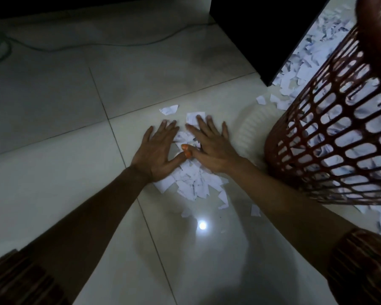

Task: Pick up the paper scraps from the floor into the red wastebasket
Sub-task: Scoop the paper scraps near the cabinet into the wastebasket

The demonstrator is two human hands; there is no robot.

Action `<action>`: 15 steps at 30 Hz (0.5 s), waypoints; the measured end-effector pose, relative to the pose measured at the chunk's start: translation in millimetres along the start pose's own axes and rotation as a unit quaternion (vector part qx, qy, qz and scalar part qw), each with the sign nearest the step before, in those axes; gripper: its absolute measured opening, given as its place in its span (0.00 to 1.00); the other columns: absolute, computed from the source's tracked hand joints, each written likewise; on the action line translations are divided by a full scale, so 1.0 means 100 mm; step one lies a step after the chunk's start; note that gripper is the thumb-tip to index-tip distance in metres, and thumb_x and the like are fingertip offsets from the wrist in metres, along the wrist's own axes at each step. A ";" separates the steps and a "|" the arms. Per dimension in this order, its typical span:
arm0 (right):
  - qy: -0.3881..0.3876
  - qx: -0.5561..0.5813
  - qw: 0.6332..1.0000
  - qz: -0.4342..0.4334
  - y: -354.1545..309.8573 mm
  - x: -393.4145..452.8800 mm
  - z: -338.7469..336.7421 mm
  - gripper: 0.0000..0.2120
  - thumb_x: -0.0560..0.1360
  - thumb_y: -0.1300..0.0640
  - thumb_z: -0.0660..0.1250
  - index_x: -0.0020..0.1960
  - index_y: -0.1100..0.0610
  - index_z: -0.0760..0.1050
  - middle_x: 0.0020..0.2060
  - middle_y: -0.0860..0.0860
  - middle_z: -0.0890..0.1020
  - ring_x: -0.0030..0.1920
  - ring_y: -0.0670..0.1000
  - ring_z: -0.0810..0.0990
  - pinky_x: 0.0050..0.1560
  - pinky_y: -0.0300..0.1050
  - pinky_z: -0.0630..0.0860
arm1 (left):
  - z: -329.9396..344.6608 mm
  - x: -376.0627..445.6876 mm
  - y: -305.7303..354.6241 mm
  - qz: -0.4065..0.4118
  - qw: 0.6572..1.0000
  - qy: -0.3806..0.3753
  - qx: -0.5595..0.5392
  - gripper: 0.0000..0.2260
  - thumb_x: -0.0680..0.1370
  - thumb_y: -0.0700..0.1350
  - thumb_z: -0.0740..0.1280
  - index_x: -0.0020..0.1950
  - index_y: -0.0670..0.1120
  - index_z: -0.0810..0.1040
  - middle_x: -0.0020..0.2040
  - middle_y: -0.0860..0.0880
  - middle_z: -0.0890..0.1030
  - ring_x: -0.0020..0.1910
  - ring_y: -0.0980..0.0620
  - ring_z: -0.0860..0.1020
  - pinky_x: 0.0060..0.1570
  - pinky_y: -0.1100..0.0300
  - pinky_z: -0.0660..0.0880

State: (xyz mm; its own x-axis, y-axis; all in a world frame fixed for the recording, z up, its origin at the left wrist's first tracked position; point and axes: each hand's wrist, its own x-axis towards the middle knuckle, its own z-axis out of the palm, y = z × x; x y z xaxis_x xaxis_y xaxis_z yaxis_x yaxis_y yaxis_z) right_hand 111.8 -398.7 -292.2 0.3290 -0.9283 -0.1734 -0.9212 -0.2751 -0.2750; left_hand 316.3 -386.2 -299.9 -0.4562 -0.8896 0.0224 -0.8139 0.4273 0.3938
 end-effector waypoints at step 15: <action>0.104 0.064 0.993 0.000 -0.70 -0.87 0.37 0.52 0.59 0.19 0.57 0.77 0.38 0.46 0.78 0.58 0.53 0.77 0.62 0.47 0.74 0.65 0.42 | -0.17 -0.65 0.39 -0.160 0.915 0.076 -0.363 0.15 0.83 0.54 0.55 0.69 0.56 0.69 0.55 0.65 0.78 0.54 0.69 0.76 0.57 0.63 0.72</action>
State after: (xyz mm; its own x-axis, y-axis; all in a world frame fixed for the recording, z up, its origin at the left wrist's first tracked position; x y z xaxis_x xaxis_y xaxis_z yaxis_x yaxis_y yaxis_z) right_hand 155.6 -289.3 -293.0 0.2668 -0.9635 0.0216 -0.8833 -0.2534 -0.3945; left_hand 320.2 -314.1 -270.6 -0.1368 -0.9860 -0.0950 -0.4188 -0.0293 0.9076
